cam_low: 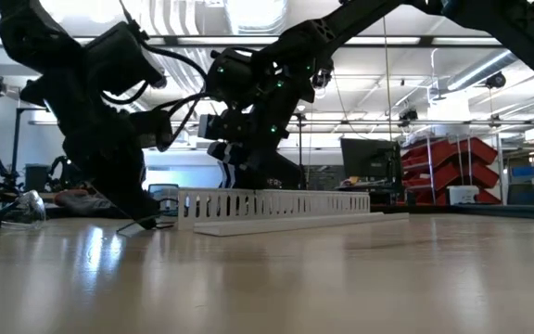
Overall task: Ziptie cables
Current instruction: Insert the bundled colored cable into the white cable duct
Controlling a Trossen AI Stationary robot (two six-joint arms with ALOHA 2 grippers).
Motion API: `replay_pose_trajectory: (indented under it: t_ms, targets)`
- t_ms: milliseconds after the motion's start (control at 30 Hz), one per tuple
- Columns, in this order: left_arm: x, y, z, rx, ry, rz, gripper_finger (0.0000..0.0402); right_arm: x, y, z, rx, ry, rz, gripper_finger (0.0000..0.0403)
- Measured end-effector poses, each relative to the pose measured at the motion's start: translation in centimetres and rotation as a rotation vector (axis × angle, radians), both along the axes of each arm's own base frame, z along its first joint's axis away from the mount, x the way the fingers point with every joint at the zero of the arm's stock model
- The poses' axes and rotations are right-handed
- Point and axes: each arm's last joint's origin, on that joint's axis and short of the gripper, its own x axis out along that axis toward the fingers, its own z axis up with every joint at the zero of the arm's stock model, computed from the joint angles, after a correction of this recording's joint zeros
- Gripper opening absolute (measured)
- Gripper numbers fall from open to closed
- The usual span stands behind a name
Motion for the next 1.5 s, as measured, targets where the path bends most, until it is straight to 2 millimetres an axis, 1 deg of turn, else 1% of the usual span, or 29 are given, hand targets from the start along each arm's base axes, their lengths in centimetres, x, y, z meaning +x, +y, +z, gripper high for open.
replay_pose_trajectory:
  t_ms: [167,267,367,533,633,700,833,967,1067,1267,1500]
  targets:
    - [-0.2,0.0,0.6,-0.004,-0.016,-0.002,0.0002,0.0,-0.1,0.1,-0.039,0.005,-0.015,0.0000]
    - [-0.9,0.0,1.2,-0.039,0.001,-0.002,0.0001,0.0,-0.1,0.3,-0.041,0.004,-0.015,0.0000]
    - [-1.3,-0.3,2.1,-0.077,-0.023,0.007,0.0003,-0.1,-0.2,0.6,-0.059,0.001,-0.020,0.0000]
    - [-2.3,-1.1,3.3,-0.099,-0.035,-0.005,0.0002,-0.2,-0.3,1.4,-0.107,-0.008,-0.042,0.0000]
    - [-2.4,-1.6,4.1,-0.100,-0.092,-0.014,0.0001,-0.5,-0.3,2.1,-0.107,0.005,-0.037,0.0000]
    - [-2.4,-1.9,4.5,-0.048,-0.141,0.002,0.0002,-0.7,-0.2,2.5,-0.113,0.020,-0.016,0.0000]
    - [-1.4,-2.7,5.2,0.078,-0.345,0.082,0.0003,-1.1,-0.1,3.1,-0.113,0.044,0.000,0.0000]
    - [-0.6,-3.7,5.1,0.144,-0.439,0.034,0.0001,-1.4,0.1,3.0,-0.055,0.069,0.009,0.0006]
    - [0.1,-3.9,4.8,0.186,-0.489,0.072,0.0003,-1.6,0.3,2.9,-0.029,0.089,0.015,0.0022]
    - [1.1,-4.0,3.5,0.228,-0.504,0.132,0.0001,-1.4,0.4,3.1,0.004,0.070,-0.047,0.0055]
    - [1.9,-4.3,1.6,0.209,-0.492,0.148,0.0003,-0.5,0.5,1.6,0.024,0.016,-0.037,0.0082]
